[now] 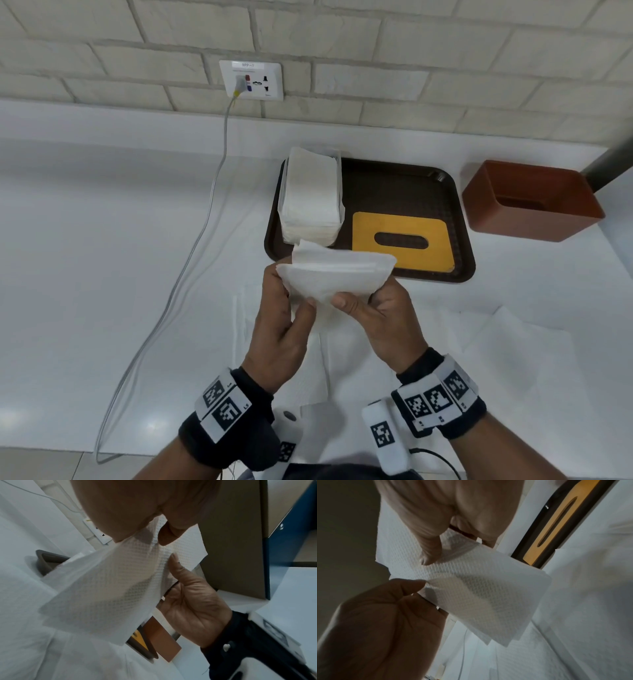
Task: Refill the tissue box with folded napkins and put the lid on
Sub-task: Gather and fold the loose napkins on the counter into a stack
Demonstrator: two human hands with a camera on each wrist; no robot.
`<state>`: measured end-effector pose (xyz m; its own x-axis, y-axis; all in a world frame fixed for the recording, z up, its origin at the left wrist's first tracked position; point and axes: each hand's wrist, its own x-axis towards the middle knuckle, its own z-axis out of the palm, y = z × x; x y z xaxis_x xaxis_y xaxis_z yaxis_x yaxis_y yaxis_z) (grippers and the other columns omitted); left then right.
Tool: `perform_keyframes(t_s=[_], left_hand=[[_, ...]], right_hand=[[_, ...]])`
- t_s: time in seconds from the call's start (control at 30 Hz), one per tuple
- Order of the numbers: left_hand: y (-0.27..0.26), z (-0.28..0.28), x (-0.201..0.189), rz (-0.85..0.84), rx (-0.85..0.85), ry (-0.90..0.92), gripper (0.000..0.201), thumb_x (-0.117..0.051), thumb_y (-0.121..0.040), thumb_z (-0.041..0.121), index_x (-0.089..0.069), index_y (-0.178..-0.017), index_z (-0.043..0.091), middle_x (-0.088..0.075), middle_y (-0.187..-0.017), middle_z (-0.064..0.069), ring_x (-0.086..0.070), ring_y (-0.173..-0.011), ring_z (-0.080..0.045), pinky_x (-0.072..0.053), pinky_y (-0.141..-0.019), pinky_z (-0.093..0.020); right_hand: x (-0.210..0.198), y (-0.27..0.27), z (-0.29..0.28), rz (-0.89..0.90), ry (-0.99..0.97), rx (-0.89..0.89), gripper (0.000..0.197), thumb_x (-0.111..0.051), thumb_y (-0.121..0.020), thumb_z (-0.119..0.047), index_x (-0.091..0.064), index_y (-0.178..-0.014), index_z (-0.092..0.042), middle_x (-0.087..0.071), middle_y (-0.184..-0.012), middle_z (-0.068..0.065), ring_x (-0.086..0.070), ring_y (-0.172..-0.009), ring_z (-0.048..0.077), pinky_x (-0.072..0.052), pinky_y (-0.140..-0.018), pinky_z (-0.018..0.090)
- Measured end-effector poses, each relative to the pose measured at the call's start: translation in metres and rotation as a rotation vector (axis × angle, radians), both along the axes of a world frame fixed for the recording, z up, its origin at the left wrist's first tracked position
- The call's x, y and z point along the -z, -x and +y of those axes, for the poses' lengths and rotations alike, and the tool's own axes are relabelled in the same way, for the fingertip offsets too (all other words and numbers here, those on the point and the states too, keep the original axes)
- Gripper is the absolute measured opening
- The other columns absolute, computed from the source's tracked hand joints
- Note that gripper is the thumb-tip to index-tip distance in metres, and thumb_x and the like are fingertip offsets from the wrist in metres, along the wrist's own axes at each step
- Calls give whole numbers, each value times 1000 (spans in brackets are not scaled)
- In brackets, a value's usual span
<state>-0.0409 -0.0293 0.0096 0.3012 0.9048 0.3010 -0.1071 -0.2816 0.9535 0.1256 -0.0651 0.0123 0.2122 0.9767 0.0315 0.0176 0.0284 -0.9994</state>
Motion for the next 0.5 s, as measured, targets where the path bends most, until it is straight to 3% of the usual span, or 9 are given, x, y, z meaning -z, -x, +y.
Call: perform_keyframes(t_s=[0.1, 0.17, 0.23, 0.3, 0.37, 0.43, 0.5], left_hand=[[-2, -1, 8, 11, 10, -11, 47, -53, -90, 16, -37, -134, 15, -46, -130, -13, -50, -121, -35, -51, -97, -48], [-4, -3, 20, 102, 12, -4, 57, -53, -87, 18, -34, -139, 5, -45, -132, 5, -50, -121, -15, -49, -96, -26], [-7, -7, 27, 149, 30, -1, 59, -51, -85, 18, -33, -140, 8, -43, -129, 23, -50, -117, -2, -45, -93, -13], [-8, -10, 25, 140, 29, -25, 57, -50, -85, 15, -33, -139, 18, -42, -128, 23, -50, -118, -2, -45, -95, -13], [-7, -10, 20, 85, 25, -33, 54, -51, -86, 14, -35, -137, 27, -44, -131, 10, -51, -120, -12, -48, -97, -23], [-5, -8, 15, 19, 33, -8, 55, -54, -86, 14, -35, -135, 29, -44, -133, -8, -52, -120, -28, -51, -97, -35], [-4, -8, 17, 39, 48, 46, 57, -57, -86, 17, -32, -137, 24, -44, -131, -4, -53, -117, -25, -52, -93, -32]], right_hand=[[6, -2, 1, 21, 20, 1, 55, -81, -79, -29, -58, -128, -20, -71, -119, 0, -66, -114, 16, -57, -93, 35], [17, -2, 1, 20, 104, -15, 57, -83, -78, -19, -58, -128, -17, -71, -118, 2, -67, -113, 17, -57, -94, 41], [26, -4, 0, -26, 161, -6, 54, -84, -77, -18, -61, -126, -15, -73, -116, 2, -68, -110, 17, -56, -95, 47], [26, -5, -3, -41, 158, -4, 48, -83, -79, -18, -65, -124, -14, -75, -115, 1, -69, -110, 16, -56, -96, 46], [19, -6, -6, -9, 122, 4, 45, -81, -79, -18, -67, -122, -11, -75, -114, 1, -69, -110, 16, -56, -96, 38], [15, -8, -7, 4, 95, 6, 44, -80, -78, -21, -69, -119, -10, -76, -112, 0, -70, -109, 16, -56, -93, 32], [17, -8, -4, -9, 133, -20, 43, -81, -80, -18, -68, -119, -9, -76, -111, 2, -71, -108, 18, -57, -92, 33]])
